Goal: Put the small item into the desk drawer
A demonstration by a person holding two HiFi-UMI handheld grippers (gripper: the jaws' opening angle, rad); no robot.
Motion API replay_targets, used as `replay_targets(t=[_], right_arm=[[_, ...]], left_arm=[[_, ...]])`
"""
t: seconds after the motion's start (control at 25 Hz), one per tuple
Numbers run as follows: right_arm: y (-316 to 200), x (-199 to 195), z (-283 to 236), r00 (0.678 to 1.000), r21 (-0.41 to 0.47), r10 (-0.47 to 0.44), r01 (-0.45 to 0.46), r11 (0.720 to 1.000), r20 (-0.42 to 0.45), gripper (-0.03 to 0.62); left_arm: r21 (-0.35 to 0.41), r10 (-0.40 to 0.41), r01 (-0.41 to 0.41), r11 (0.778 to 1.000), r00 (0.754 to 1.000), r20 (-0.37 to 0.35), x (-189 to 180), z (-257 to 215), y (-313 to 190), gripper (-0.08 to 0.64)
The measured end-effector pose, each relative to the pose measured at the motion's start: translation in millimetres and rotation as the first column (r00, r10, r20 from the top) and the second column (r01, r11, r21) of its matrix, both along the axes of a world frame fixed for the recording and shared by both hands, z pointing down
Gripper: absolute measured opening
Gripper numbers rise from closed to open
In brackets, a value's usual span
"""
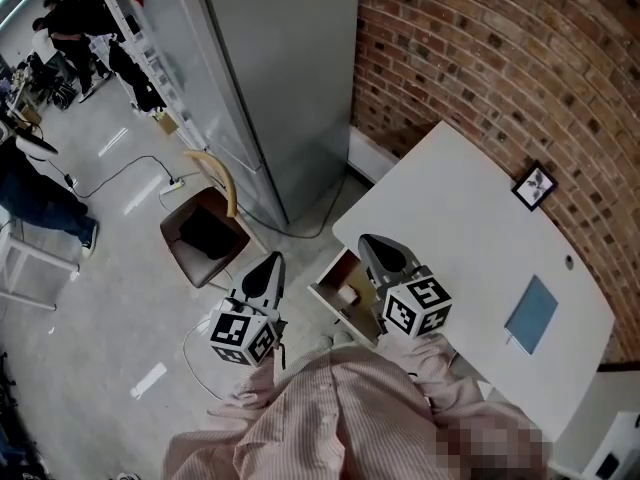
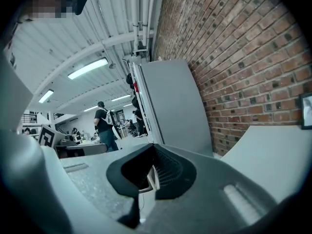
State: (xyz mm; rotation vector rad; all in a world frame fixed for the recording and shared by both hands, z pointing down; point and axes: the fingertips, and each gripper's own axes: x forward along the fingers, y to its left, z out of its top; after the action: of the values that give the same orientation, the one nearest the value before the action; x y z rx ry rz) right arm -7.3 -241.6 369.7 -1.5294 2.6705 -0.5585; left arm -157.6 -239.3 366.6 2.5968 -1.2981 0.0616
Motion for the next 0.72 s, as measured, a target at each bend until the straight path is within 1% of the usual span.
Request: replay_targets(t=[0.2, 0.32, 0.52, 0.72], right_arm=[[-9, 10, -27, 1.000, 0.067, 0.012, -0.013, 0.998, 0.012, 0.006], [-12, 15, -44, 1.000, 0.128, 0.025, -0.024, 0.991, -0.008, 0.006], [-14, 25, -66, 0.998, 0.203, 0.065, -0.058, 0.977, -0.028, 0.006], [-15, 30, -70, 0.996, 0.219, 0.088, -0.081, 0.972, -0.023, 0.005]], left_arm=[[0.063, -0.025, 0.024, 0.998, 1.000, 0.011, -8, -25, -10, 0.000], [0.097, -0.043, 0.042, 0.994, 0.999, 0.012, -14, -38, -13, 0.000], [0.148, -0.071, 0.065, 0.987, 0.997, 0.032, -20, -54, -16, 0.000], [0.169, -0.093, 0.086, 0.982, 0.995, 0.034, -26, -60, -16, 0.000]])
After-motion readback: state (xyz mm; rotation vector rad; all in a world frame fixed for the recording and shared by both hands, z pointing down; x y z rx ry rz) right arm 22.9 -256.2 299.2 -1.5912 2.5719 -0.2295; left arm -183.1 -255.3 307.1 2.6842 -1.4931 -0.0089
